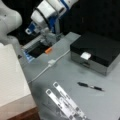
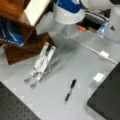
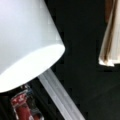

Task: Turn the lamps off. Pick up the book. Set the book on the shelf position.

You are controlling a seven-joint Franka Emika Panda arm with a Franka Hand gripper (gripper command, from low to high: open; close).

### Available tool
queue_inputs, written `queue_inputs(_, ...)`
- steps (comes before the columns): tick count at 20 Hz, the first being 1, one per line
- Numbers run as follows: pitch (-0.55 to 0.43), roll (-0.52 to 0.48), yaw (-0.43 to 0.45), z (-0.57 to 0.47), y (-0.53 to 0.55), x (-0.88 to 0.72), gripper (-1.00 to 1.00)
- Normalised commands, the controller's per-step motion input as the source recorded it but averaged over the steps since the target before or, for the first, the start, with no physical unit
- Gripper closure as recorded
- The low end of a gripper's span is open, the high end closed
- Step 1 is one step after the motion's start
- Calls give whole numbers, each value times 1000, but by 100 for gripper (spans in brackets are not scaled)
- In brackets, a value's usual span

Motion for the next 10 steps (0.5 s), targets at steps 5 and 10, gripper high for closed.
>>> queue_inputs(5,-304,694,-292,-253,431,390,-100)
queue_inputs(10,-198,536,-205,-225,119,269,-100)
